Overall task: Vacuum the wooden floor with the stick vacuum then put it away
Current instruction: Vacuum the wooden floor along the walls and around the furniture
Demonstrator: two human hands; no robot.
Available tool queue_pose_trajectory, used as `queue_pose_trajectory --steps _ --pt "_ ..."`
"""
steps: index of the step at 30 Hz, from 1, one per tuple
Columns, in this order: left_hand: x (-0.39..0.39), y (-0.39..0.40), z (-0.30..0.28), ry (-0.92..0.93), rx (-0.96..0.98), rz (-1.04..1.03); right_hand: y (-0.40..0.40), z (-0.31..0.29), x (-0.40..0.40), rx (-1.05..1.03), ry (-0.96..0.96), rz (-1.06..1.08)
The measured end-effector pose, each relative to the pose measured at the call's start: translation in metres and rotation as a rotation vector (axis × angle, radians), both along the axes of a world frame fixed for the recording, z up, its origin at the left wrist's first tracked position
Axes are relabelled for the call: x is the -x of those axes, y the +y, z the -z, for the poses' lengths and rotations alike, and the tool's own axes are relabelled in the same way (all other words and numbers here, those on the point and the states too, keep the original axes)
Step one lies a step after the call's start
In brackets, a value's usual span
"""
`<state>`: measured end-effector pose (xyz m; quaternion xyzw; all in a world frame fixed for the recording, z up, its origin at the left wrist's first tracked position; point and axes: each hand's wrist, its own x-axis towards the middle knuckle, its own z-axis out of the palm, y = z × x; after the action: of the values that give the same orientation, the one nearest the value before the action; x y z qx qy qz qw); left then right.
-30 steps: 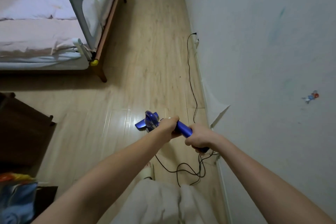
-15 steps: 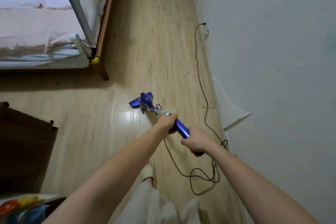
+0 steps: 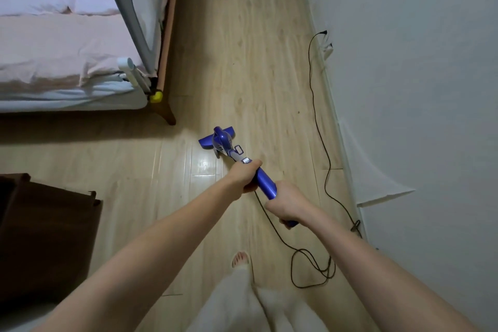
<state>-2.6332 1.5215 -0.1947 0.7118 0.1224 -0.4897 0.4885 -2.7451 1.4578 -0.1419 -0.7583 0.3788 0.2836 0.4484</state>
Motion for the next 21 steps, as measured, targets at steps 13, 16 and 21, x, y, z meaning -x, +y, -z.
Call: queue_pose_trajectory --steps 13,16,21 --pt "-0.066 -0.086 -0.015 0.174 0.036 -0.237 -0.096 -0.004 -0.080 0.054 0.055 -0.132" --pt "-0.093 -0.098 -0.013 0.121 -0.027 -0.254 -0.106 0.005 -0.109 0.042 0.035 -0.161" --pt "-0.133 -0.123 -0.006 0.068 -0.103 -0.253 -0.130 0.018 -0.151 0.039 0.008 -0.203"
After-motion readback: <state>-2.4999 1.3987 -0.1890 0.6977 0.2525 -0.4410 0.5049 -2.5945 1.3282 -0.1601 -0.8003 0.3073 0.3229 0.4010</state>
